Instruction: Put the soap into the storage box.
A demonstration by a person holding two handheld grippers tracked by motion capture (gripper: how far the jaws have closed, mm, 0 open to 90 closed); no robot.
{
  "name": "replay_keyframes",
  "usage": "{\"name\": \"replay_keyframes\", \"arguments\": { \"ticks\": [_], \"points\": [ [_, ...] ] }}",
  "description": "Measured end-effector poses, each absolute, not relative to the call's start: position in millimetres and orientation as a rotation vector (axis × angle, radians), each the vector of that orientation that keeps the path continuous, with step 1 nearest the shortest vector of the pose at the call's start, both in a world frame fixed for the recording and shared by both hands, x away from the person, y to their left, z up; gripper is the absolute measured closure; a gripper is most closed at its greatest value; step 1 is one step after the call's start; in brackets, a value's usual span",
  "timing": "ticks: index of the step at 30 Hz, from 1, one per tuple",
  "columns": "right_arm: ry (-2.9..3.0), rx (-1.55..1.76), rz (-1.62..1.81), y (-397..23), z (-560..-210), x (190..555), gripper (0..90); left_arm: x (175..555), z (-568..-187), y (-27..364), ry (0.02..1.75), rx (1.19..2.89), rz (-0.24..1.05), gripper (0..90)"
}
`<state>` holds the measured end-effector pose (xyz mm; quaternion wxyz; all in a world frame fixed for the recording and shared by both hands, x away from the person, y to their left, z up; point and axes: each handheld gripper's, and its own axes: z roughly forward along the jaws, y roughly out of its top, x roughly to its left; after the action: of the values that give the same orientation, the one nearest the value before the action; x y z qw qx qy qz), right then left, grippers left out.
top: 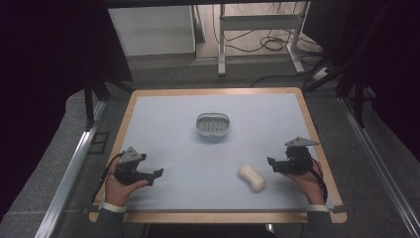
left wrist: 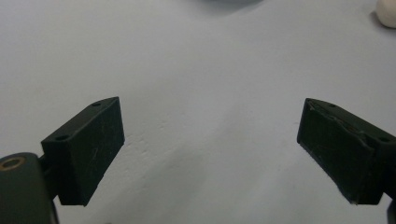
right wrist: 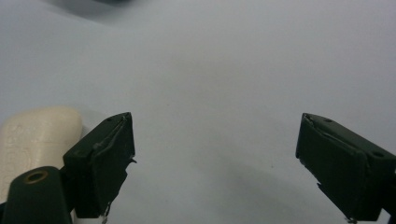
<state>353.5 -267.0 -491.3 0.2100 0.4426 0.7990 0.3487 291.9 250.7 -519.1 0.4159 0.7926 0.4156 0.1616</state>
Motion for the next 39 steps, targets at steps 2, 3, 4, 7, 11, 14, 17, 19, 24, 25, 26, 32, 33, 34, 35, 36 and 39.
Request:
{"name": "replay_keyframes", "arguments": {
  "ticks": [2, 3, 4, 7, 11, 14, 17, 19, 24, 25, 26, 32, 33, 34, 35, 36, 39],
  "points": [
    [2.224, 1.228, 0.993, -266.0, -490.9, 353.0, 12.0, 292.8, -520.6, 249.6, 1.043, 2.003, 0.413, 7.4],
    [2.229, 1.231, 0.99, -265.5, -490.9, 353.1, 12.0, 293.1, -520.9, 249.6, 1.042, 2.009, 0.418, 7.4],
    [2.24, 1.226, 0.977, -264.6, -490.5, 353.3, 12.0, 293.3, -521.0, 249.6, 1.04, 2.008, 0.419, 7.4],
    [2.272, 1.215, 0.927, -260.1, -486.0, 353.1, 12.5, 293.2, -519.3, 251.0, 1.036, 1.993, 0.411, 8.0],
    [2.314, 1.179, 0.898, -252.7, -472.1, 351.1, 13.6, 290.9, -516.9, 253.7, 1.031, 1.981, 0.405, 8.3],
    [2.363, 1.139, 0.878, -246.3, -464.0, 351.9, 14.9, 289.6, -516.3, 254.3, 1.032, 1.976, 0.404, 8.4],
    [2.393, 1.119, 0.86, -240.2, -458.1, 354.9, 14.9, 288.0, -516.8, 253.5, 1.032, 1.979, 0.398, 8.4],
    [2.409, 1.108, 0.845, -236.3, -456.0, 356.9, 14.9, 286.7, -517.3, 252.3, 1.027, 1.979, 0.396, 8.7],
    [2.456, 1.074, 0.797, -224.8, -453.9, 359.0, 16.2, 284.8, -519.0, 248.1, 1.024, 1.975, 0.381, 8.9],
    [2.456, 1.074, 0.797, -224.8, -453.9, 359.0, 16.2, 284.8, -519.0, 248.1, 1.024, 1.975, 0.381, 8.9],
    [2.479, 1.064, 0.784, -217.7, -453.4, 357.3, 16.8, 284.9, -519.1, 248.3, 1.029, 1.972, 0.387, 9.0],
    [2.541, 1.044, 0.72, -202.4, -459.2, 354.8, 17.4, 285.0, -520.7, 247.6, 1.024, 1.978, 0.394, 9.3],
    [2.545, 1.043, 0.717, -200.6, -460.1, 354.9, 17.9, 285.1, -521.6, 246.7, 1.021, 1.989, 0.396, 9.6],
    [2.549, 1.043, 0.705, -198.8, -460.4, 354.9, 18.3, 285.1, -521.6, 246.7, 1.021, 1.989, 0.396, 9.6],
    [2.552, 1.043, 0.704, -197.1, -460.7, 354.7, 18.7, 285.3, -522.7, 244.3, 1.011, 1.99, 0.384, 9.6],
    [2.559, 1.049, 0.704, -195.5, -461.2, 354.4, 19.0, 285.5, -523.0, 243.7, 1.009, 1.988, 0.381, 9.6],
    [2.588, 1.06, 0.668, -191.1, -463.9, 352.5, 20.2, 285.5, -522.9, 243.8, 1.011, 1.987, 0.382, 9.6]
  ]
}}
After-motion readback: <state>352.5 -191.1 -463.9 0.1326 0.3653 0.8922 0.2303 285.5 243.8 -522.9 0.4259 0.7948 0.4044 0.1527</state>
